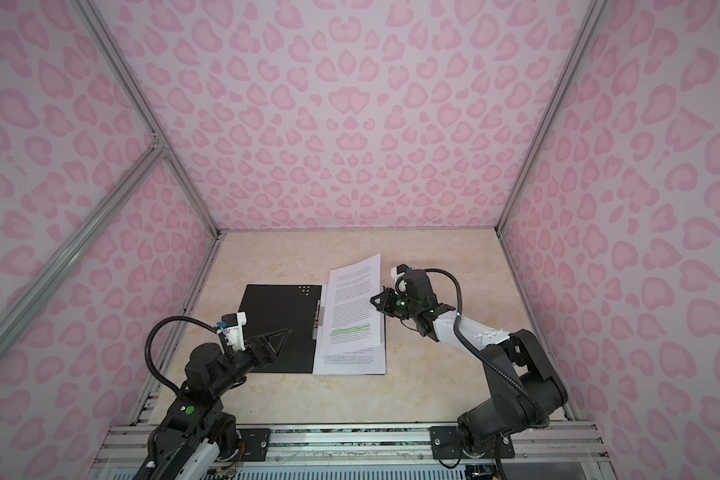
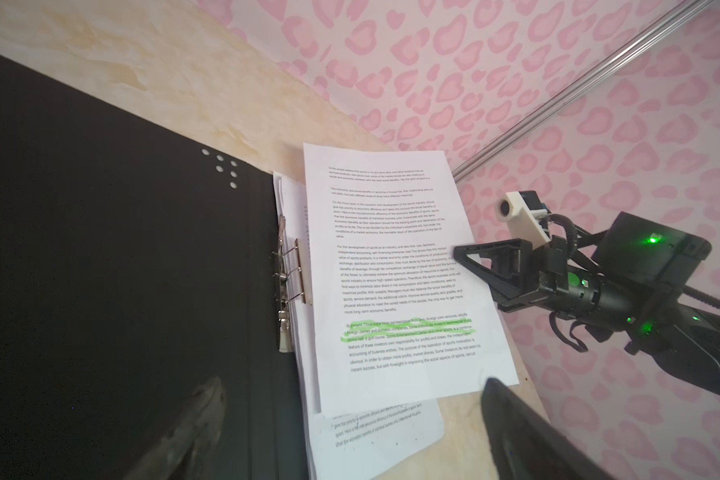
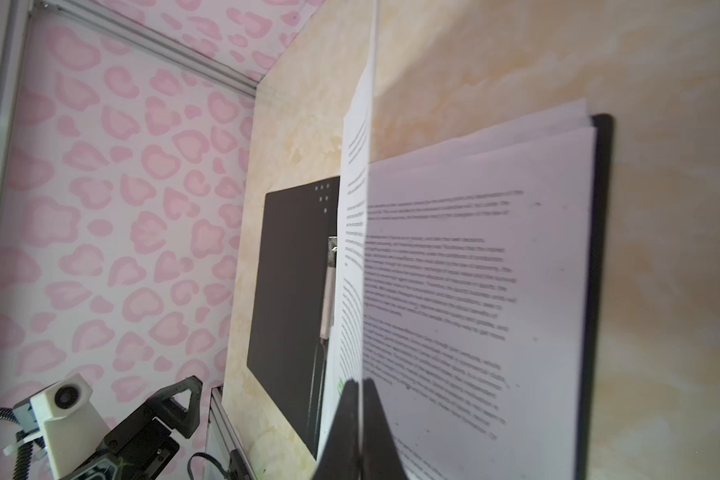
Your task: Put the files into the folder
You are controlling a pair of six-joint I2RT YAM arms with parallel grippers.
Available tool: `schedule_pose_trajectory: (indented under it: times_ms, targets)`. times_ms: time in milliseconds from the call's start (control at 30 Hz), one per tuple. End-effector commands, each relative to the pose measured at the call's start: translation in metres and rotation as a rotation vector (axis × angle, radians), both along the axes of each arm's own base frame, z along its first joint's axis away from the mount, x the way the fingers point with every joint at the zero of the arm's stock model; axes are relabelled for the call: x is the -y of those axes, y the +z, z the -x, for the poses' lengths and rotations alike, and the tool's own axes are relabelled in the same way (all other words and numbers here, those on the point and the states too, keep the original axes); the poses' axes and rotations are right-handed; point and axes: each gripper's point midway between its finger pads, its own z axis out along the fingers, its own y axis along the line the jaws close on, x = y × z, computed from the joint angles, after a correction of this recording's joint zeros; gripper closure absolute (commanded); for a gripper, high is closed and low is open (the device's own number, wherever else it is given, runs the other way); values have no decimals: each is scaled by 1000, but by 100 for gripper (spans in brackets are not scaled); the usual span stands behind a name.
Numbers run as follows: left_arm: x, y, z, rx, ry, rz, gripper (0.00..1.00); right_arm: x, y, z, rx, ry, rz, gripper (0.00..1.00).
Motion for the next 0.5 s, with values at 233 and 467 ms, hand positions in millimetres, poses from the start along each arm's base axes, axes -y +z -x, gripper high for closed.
schedule_pose_trajectory:
  times_ms: [233,467]
  targets:
    - [3,-5,-5,-42,-12,-4,2,9,-58,14,-82,-8,5,100]
    - [2,-3,-5,-29,-4,-6,2,2,-64,18,-87,19,21,100]
